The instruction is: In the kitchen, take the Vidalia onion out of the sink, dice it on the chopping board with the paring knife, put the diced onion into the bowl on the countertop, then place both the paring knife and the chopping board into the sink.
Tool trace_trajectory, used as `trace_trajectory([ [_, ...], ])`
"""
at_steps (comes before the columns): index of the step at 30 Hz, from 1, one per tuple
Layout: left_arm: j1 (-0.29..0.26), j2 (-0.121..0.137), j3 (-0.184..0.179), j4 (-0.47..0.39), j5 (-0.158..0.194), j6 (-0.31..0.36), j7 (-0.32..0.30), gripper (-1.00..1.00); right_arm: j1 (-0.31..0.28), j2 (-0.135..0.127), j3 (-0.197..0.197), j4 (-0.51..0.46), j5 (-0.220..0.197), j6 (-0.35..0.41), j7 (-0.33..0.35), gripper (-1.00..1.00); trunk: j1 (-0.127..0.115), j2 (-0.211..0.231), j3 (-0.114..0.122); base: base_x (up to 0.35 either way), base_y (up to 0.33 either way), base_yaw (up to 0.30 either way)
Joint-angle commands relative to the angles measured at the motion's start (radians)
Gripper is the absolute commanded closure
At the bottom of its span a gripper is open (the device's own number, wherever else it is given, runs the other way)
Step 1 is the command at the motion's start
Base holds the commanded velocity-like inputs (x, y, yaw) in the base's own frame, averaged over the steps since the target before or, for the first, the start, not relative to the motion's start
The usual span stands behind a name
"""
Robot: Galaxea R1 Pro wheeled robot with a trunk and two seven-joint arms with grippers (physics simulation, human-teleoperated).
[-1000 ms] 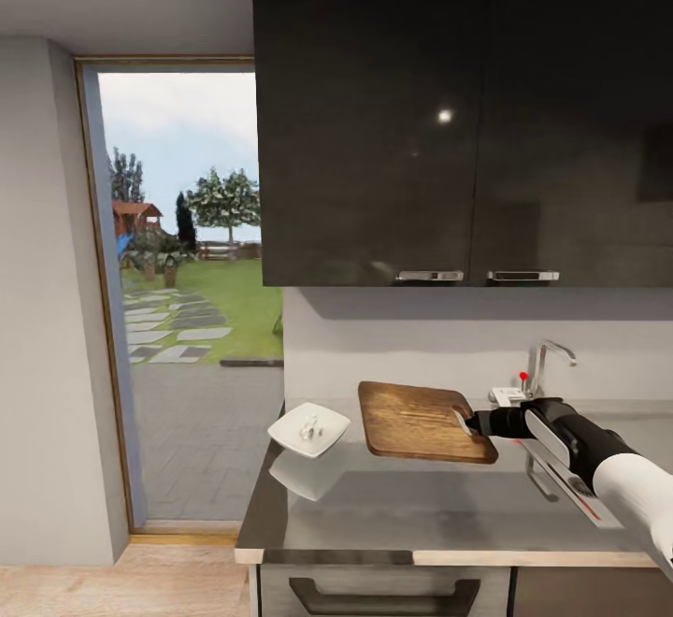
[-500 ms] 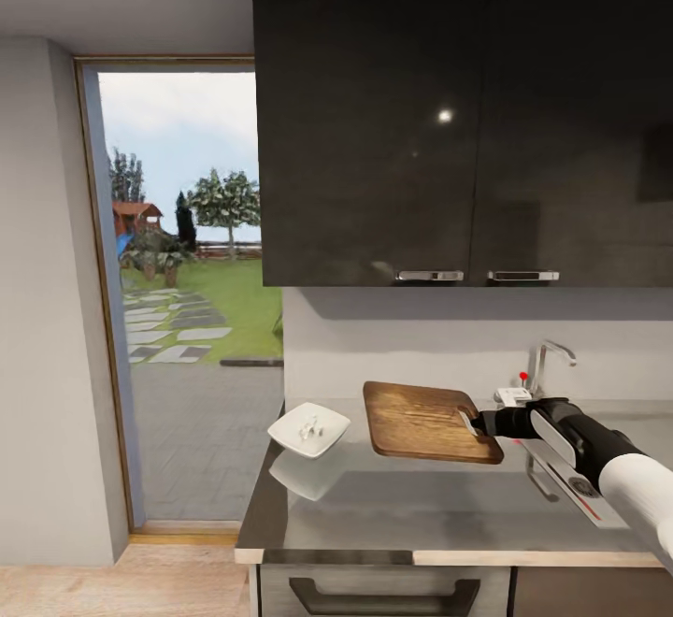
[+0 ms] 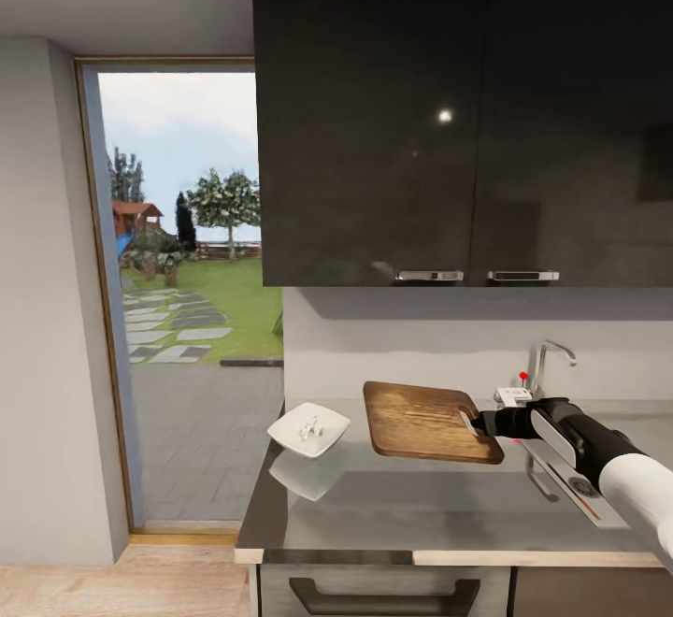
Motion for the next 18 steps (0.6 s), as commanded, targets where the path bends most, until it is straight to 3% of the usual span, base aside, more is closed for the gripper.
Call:
trace_trajectory([
  [1, 0.0, -0.001, -0.003, 0.002, 0.009, -0.006, 0.001, -1.0, -0.001, -0.001, 0.003, -0.001, -0.002, 0.003, 0.002, 1.0, 0.0, -0.001, 0.0, 0.0, 0.0, 0.0],
  [9, 0.0, 0.0, -0.003, 0.001, 0.009, -0.006, 0.001, -1.0, -0.001, -0.001, 0.002, -0.001, -0.002, 0.015, 0.002, 1.0, 0.0, -0.001, -0.003, 0.0, 0.0, 0.0],
  [14, 0.0, 0.001, -0.003, 0.001, 0.009, -0.006, 0.001, -1.0, -0.001, -0.001, -0.044, -0.001, -0.002, 0.026, 0.0, 1.0, 0.0, -0.001, -0.01, 0.0, 0.0, 0.0],
  [18, 0.0, 0.0, -0.003, 0.001, 0.009, -0.006, 0.001, -1.0, -0.001, -0.001, -0.056, -0.001, -0.002, 0.038, 0.0, 1.0, 0.0, -0.001, -0.017, 0.0, 0.0, 0.0],
])
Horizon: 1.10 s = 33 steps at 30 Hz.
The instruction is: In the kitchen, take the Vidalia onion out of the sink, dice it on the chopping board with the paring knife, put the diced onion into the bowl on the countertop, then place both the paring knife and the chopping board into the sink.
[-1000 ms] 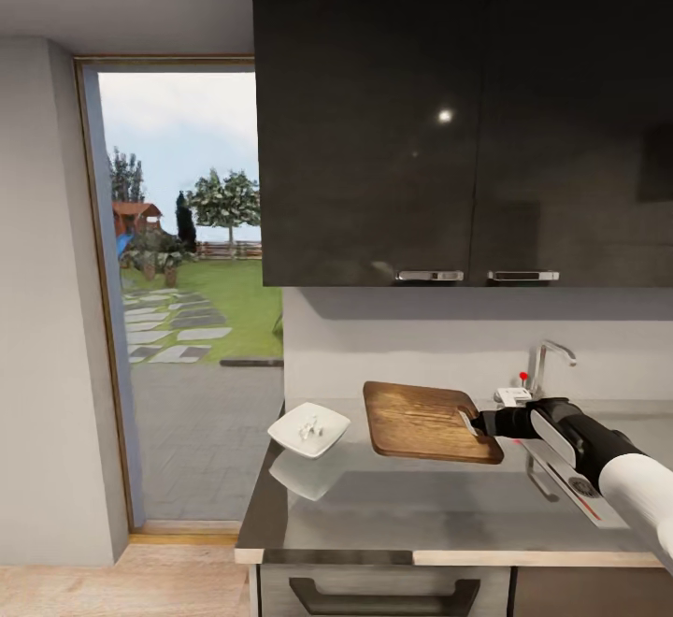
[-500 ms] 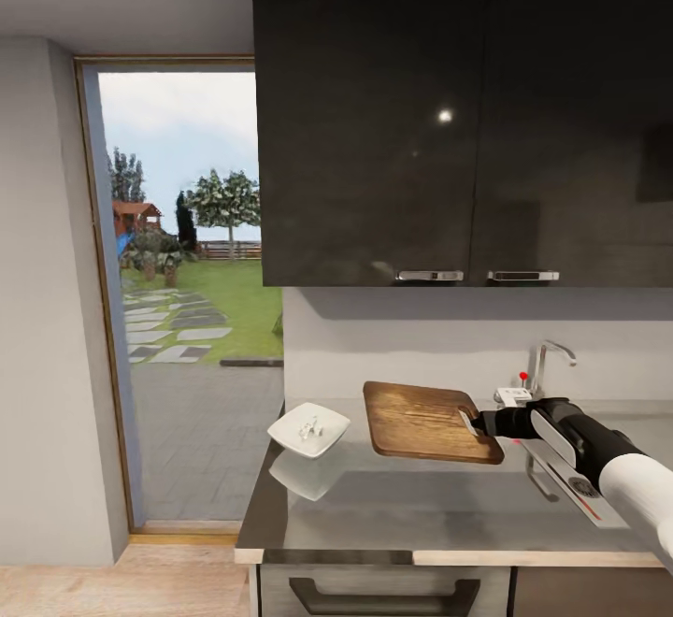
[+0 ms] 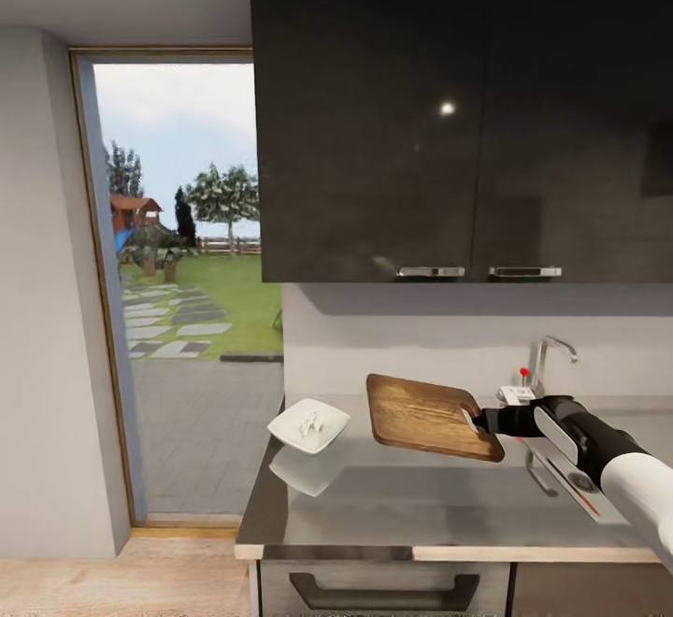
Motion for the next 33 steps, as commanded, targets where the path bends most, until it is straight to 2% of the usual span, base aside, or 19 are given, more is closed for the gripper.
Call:
trace_trajectory([
  [1, 0.0, 0.0, -0.003, 0.002, 0.009, -0.006, 0.001, -1.0, -0.001, -0.001, 0.003, -0.001, -0.001, 0.003, 0.002, 1.0, 0.0, -0.001, -0.002, 0.0, 0.0, 0.0],
  [33, 0.0, 0.0, -0.003, 0.002, 0.009, -0.006, 0.001, -1.0, -0.001, -0.002, 0.001, -0.001, 0.0, 0.008, 0.002, 1.0, 0.0, -0.001, -0.053, 0.0, 0.0, 0.0],
])
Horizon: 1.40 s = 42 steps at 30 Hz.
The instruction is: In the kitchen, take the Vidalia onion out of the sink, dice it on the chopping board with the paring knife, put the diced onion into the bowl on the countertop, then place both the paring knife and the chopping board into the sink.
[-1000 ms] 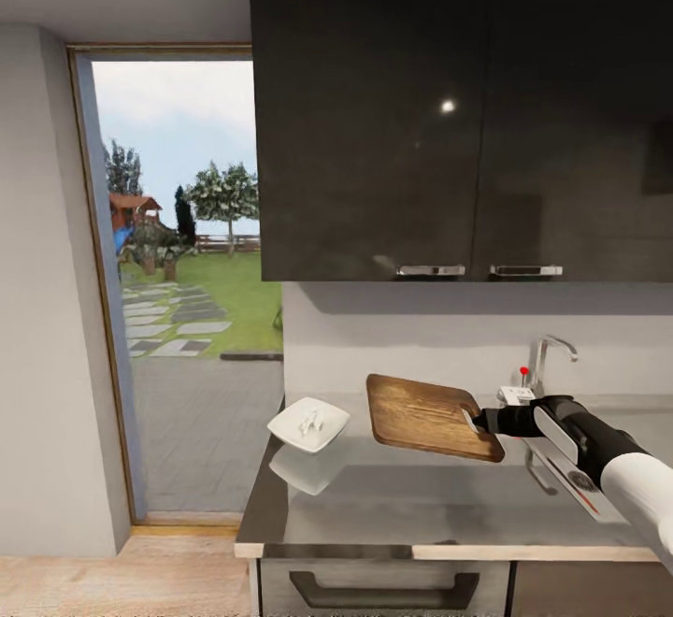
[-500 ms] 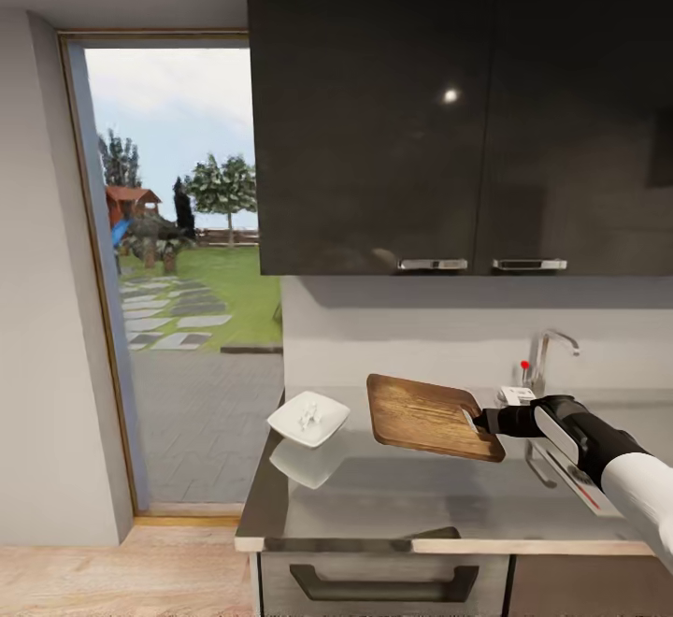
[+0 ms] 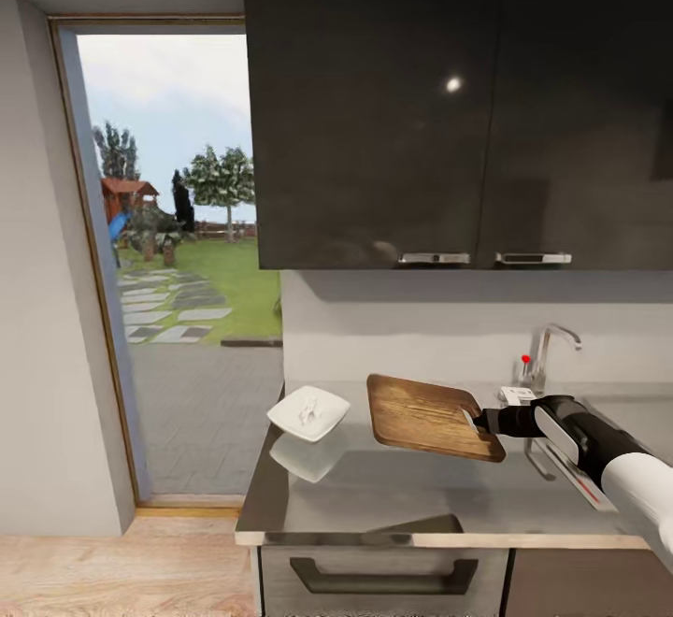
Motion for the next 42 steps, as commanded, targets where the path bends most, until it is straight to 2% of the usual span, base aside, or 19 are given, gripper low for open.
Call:
trace_trajectory([
  [1, 0.0, -0.001, -0.003, 0.002, 0.009, -0.006, 0.001, -1.0, -0.001, -0.001, 0.004, -0.001, -0.001, 0.002, 0.002, 1.0, 0.0, -0.001, -0.002, 0.0, 0.0, 0.0],
  [13, -0.001, 0.004, -0.002, 0.002, 0.009, -0.006, 0.004, -1.0, -0.001, -0.005, 0.004, -0.001, -0.001, 0.002, 0.002, 1.0, 0.0, -0.001, -0.021, 0.0, 0.0, 0.0],
  [17, 0.0, 0.038, -0.001, 0.002, 0.009, -0.007, 0.008, -1.0, -0.001, -0.006, 0.004, -0.001, -0.001, 0.002, 0.002, 1.0, 0.0, -0.001, -0.028, 0.0, 0.0, 0.0],
  [19, 0.0, 0.071, 0.0, 0.003, 0.01, -0.007, 0.01, -1.0, -0.001, -0.006, 0.004, -0.001, -0.001, 0.002, 0.002, 1.0, 0.0, -0.001, -0.031, 0.0, 0.0, 0.0],
  [23, 0.018, 0.095, 0.0, 0.004, 0.01, -0.006, 0.011, -1.0, -0.001, -0.006, 0.004, -0.001, -0.001, 0.002, 0.002, 1.0, 0.0, -0.001, -0.037, 0.0, 0.0, 0.0],
  [26, 0.03, 0.094, 0.0, 0.005, 0.011, -0.004, 0.011, -1.0, -0.001, -0.006, 0.004, -0.001, -0.001, 0.002, 0.002, 1.0, 0.0, -0.001, -0.042, 0.0, 0.0, 0.0],
  [30, 0.039, 0.077, 0.0, 0.005, 0.011, -0.003, 0.011, -1.0, -0.001, -0.006, 0.004, -0.001, -0.001, 0.002, 0.002, 1.0, 0.0, -0.001, -0.049, 0.0, 0.0, 0.0],
  [42, 0.041, 0.072, 0.0, 0.002, 0.01, -0.005, 0.01, -1.0, -0.001, -0.007, 0.004, -0.001, -0.001, 0.002, 0.002, 1.0, 0.0, -0.001, -0.068, 0.0, 0.0, 0.0],
])
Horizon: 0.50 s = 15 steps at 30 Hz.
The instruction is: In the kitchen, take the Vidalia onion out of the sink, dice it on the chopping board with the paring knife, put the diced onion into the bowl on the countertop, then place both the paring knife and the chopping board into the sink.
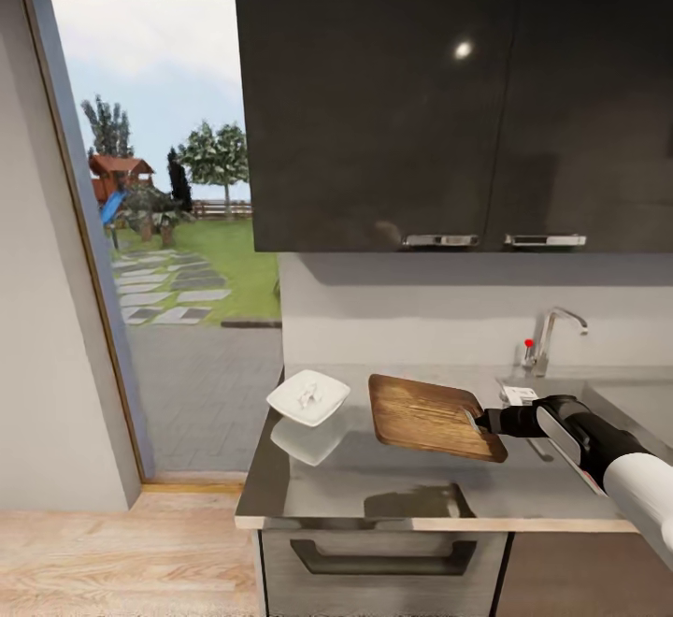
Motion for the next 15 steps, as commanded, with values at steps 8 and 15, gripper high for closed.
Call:
trace_trajectory([
  [8, 0.0, 0.003, -0.002, 0.001, 0.009, -0.009, 0.0, -1.0, -0.001, -0.005, 0.004, -0.001, -0.001, 0.002, 0.002, 1.0, 0.0, -0.001, -0.013, 0.0, 0.0, 0.0],
  [15, 0.0, 0.005, -0.002, 0.0, 0.009, -0.01, 0.0, -1.0, -0.001, -0.009, 0.003, -0.001, -0.001, 0.002, 0.002, 1.0, 0.0, -0.001, -0.024, 0.0, 0.0, 0.0],
])
